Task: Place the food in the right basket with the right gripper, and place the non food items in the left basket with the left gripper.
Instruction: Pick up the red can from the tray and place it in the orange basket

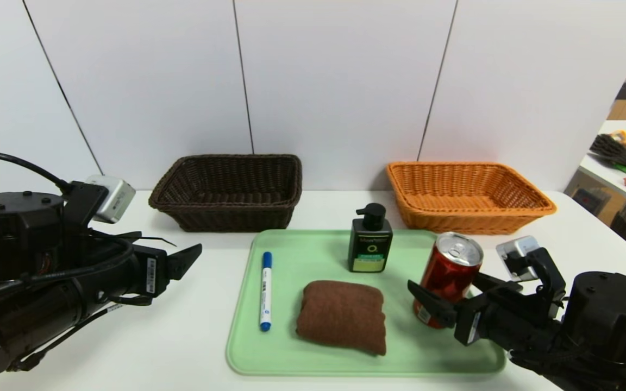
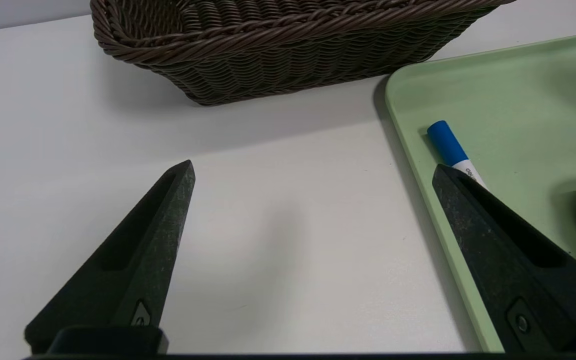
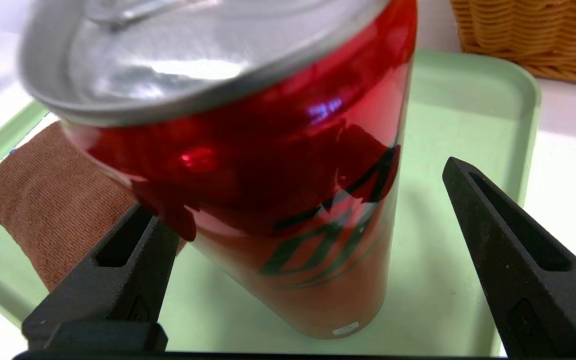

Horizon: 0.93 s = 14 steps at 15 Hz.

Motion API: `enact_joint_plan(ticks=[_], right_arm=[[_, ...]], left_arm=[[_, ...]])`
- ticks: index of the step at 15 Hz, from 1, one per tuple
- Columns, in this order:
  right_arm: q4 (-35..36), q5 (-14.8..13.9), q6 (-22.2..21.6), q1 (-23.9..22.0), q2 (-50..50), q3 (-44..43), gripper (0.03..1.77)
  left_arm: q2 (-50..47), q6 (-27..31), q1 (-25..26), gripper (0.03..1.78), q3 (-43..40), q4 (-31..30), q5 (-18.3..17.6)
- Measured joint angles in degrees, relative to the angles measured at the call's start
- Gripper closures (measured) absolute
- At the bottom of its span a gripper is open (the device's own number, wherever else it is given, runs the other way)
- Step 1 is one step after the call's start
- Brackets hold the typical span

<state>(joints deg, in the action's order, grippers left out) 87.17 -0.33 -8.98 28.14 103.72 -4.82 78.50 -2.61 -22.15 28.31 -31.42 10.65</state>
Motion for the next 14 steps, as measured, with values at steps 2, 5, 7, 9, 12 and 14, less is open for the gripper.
enact_joint_plan(ticks=[2, 5, 7, 9, 12, 14], right_arm=[[0.0, 0.0, 0.0, 0.0, 0.3, -0.2, 0.10], [0.0, 0.0, 0.0, 0.0, 0.4, -0.6, 0.10], [0.0, 0.0, 0.0, 0.0, 0.4, -0.9, 0.10], [0.0, -0.1, 0.1, 0.0, 0.4, -1.4, 0.10], [0.0, -0.1, 0.1, 0.0, 0.4, -2.2, 0.10], [0.0, -0.1, 0.2, 0.0, 0.5, -2.6, 0.10]], left_arm=[[0.4, 0.0, 0.0, 0.12, 0.1, 0.0, 0.0], [1.2, -0.1, 0.0, 0.12, 0.1, -0.1, 0.0], [1.5, -0.1, 0.0, 0.12, 0.4, -0.1, 0.0], [1.6, -0.1, 0.0, 0.12, 0.6, -0.1, 0.0], [1.9, -0.1, 0.0, 0.12, 0.5, -0.1, 0.0], [1.9, -0.1, 0.0, 0.12, 0.4, -0.1, 0.0]])
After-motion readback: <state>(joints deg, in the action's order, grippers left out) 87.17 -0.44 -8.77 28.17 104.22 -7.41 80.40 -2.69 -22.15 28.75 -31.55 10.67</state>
